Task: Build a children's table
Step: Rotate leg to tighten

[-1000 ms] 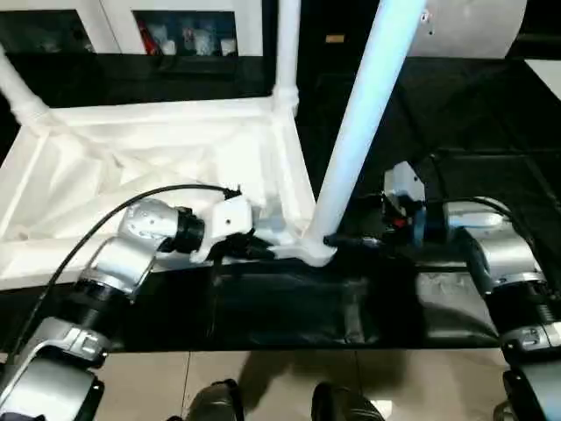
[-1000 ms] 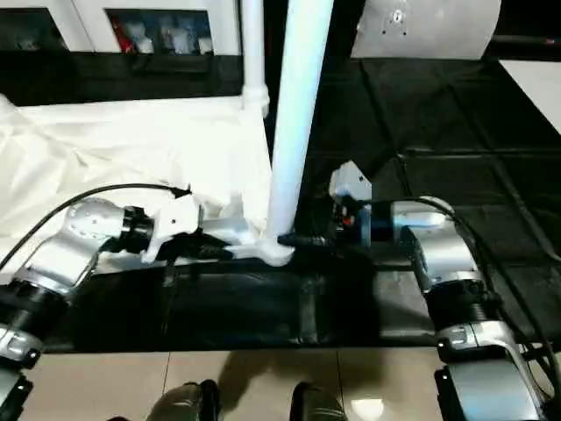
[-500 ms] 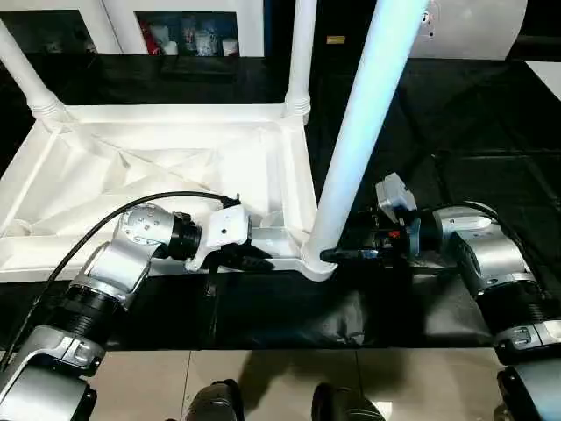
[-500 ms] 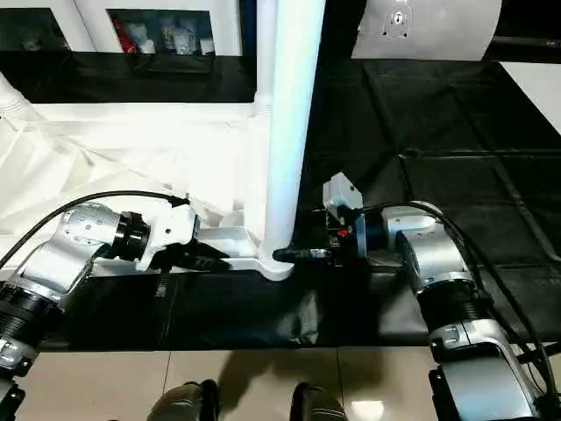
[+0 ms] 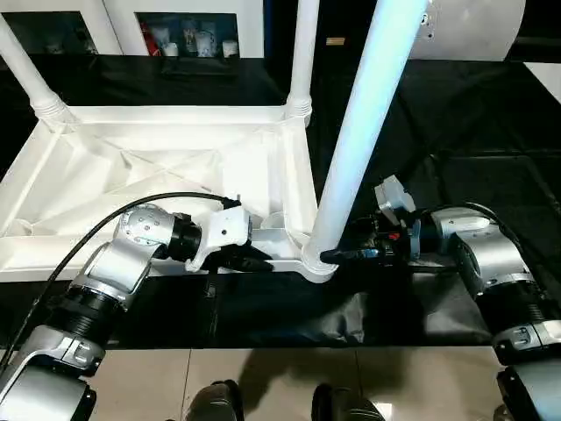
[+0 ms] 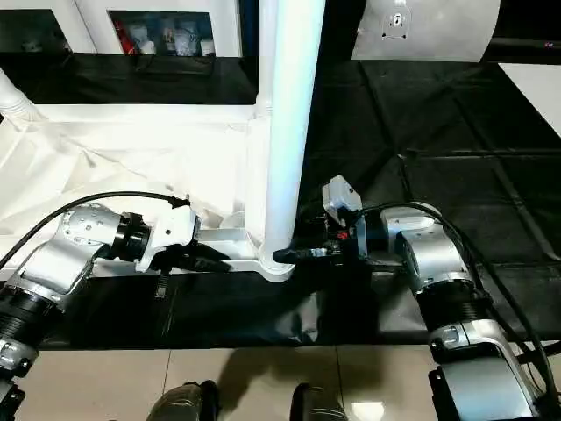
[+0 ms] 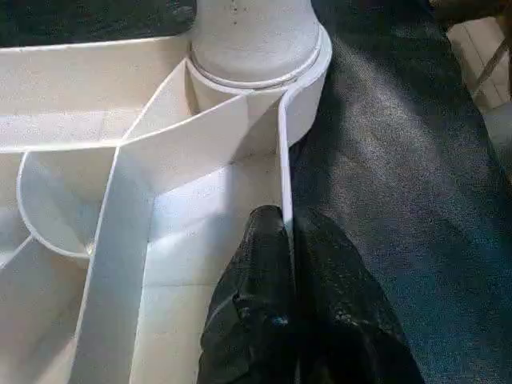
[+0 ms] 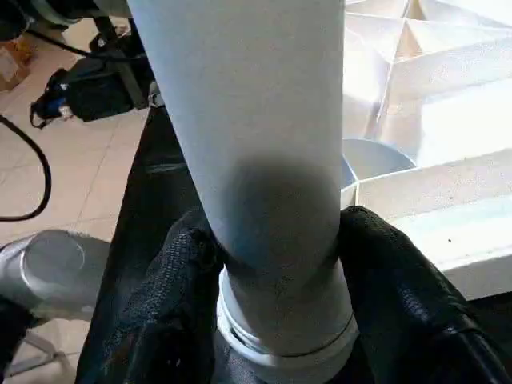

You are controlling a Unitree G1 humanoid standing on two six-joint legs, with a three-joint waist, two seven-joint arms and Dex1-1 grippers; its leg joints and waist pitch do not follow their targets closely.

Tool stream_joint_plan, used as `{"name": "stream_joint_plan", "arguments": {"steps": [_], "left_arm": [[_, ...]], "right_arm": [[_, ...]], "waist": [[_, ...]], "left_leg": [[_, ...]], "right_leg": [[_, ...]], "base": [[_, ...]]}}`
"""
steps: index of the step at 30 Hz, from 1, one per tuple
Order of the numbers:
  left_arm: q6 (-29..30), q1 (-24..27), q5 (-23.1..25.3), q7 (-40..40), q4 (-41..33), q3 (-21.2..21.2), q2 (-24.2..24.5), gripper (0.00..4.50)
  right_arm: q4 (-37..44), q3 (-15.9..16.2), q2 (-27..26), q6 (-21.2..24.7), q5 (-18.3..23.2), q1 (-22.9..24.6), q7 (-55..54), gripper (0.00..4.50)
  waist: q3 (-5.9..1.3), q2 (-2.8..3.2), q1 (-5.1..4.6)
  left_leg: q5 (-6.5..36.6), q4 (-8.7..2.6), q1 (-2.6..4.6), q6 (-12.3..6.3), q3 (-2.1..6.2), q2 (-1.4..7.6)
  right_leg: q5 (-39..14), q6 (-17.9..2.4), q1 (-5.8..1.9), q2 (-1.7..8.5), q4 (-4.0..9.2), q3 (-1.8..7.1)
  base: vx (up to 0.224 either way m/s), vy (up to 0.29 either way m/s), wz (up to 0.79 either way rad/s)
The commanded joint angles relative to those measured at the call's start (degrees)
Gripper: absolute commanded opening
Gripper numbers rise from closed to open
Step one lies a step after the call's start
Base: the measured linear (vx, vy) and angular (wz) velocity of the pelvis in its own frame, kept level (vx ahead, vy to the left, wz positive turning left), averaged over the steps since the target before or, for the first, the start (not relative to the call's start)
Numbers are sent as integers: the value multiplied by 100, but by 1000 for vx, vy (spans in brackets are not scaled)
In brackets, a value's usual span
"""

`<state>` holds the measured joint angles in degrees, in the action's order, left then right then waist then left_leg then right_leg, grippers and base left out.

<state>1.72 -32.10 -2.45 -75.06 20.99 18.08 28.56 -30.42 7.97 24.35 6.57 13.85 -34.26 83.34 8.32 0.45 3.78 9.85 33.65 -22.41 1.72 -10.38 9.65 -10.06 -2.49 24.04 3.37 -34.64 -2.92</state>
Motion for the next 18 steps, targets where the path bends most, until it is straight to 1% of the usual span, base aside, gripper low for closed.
{"name": "stream_joint_plan", "arguments": {"steps": [1,2,3,4,5,6,7,8,9,10,11,12,13,14,15,16,17,18], "left_arm": [[43,-130,52,300,-109,92,-271,0],[45,-136,56,320,-100,89,-281,0],[149,-191,67,481,-38,53,-379,0],[332,-293,56,694,38,2,-547,0],[415,-328,60,764,58,-9,-597,0],[616,-413,70,935,107,-33,-722,0],[745,-489,96,1111,168,-56,-838,0],[821,-548,138,1278,238,-79,-929,0],[891,-630,205,1490,361,-100,-1037,0],[936,-718,289,1713,512,-112,-1145,0],[957,-753,324,1805,572,-114,-1187,0],[973,-828,379,2026,710,-141,-1284,0],[1108,-1018,450,2498,995,-241,-1525,0],[1250,-1256,521,3075,1327,-370,-1798,0],[1284,-1319,532,3216,1409,-405,-1864,0],[1318,-1384,544,3356,1492,-440,-1930,0],[1336,-1431,553,3459,1551,-467,-1977,0],[1344,-1487,561,3585,1616,-504,-2034,0]], "right_arm": [[304,-6,-181,185,-13,165,-499,191],[311,-6,-189,185,-21,171,-525,191],[404,-13,-276,293,-47,225,-751,191],[586,-19,-471,473,-113,319,-1215,191],[618,-29,-539,553,-130,335,-1371,191],[691,-43,-707,649,-203,376,-1749,191],[695,-71,-862,693,-275,392,-2092,191],[694,-102,-974,756,-293,400,-2310,191],[702,-117,-1107,722,-339,415,-2541,191],[701,-152,-1265,742,-377,427,-2836,190],[728,-164,-1328,767,-393,442,-2965,190],[707,-186,-1431,880,-427,436,-3195,190],[582,-268,-1677,888,-566,381,-3826,189],[372,-412,-1973,982,-697,263,-4615,189],[308,-455,-2049,994,-733,223,-4830,189],[251,-499,-2125,1021,-769,183,-5049,189],[217,-532,-2178,1045,-793,155,-5200,189],[171,-566,-2240,1039,-819,118,-5358,189]], "waist": [[-517,-38,0],[-521,-41,-5],[-513,-46,-9],[-468,-25,-19],[-459,-37,-30],[-455,-44,-43],[-436,-53,-75],[-432,-42,-84],[-436,-50,-98],[-435,-44,-132],[-431,-46,-139],[-442,-48,-154],[-450,-45,-158],[-437,-32,-171],[-446,-32,-180],[-459,-47,-177],[-449,-51,-177],[-459,-47,-172]], "left_leg": [[407,-326,128,-773,83,383],[464,-327,127,-733,88,376],[529,-334,129,-697,93,375],[807,-355,150,-549,90,366],[882,-365,146,-489,97,355],[989,-377,151,-378,111,342],[1037,-384,139,-284,121,329],[1065,-390,142,-242,130,322],[1105,-396,147,-216,137,318],[1099,-397,144,-182,139,316],[1128,-400,153,-183,140,310],[1113,-394,153,-206,138,309],[1037,-384,150,-229,121,296],[1035,-388,153,-210,118,297],[1019,-390,160,-170,123,293],[1015,-392,153,-153,138,283],[1026,-391,147,-181,134,277],[1001,-387,143,-227,130,281]], "right_leg": [[-591,-1564,-335,491,311,287],[-708,-1540,-337,500,319,285],[-829,-1520,-336,504,334,282],[-1305,-1416,-308,501,397,294],[-1478,-1370,-316,504,412,294],[-1783,-1268,-317,511,438,299],[-2022,-1160,-312,523,460,304],[-2132,-1123,-309,523,466,301],[-2238,-1081,-305,522,482,297],[-2215,-1040,-293,520,497,306],[-2230,-1025,-286,510,508,304],[-2138,-1043,-293,514,497,310],[-1983,-1064,-285,501,493,317],[-1939,-1087,-263,487,485,320],[-1914,-1104,-259,482,481,313],[-1881,-1102,-284,500,481,306],[-1868,-1099,-287,500,490,309],[-1768,-1103,-299,511,488,319]], "base": [[0,0,0],[0,0,0],[0,0,0],[0,0,0],[0,0,0],[0,0,0],[0,0,0],[0,0,0],[0,0,0],[0,0,0],[0,0,0],[0,0,0],[0,0,0],[0,0,0],[0,0,0],[0,0,0],[0,0,0],[0,0,0]]}}
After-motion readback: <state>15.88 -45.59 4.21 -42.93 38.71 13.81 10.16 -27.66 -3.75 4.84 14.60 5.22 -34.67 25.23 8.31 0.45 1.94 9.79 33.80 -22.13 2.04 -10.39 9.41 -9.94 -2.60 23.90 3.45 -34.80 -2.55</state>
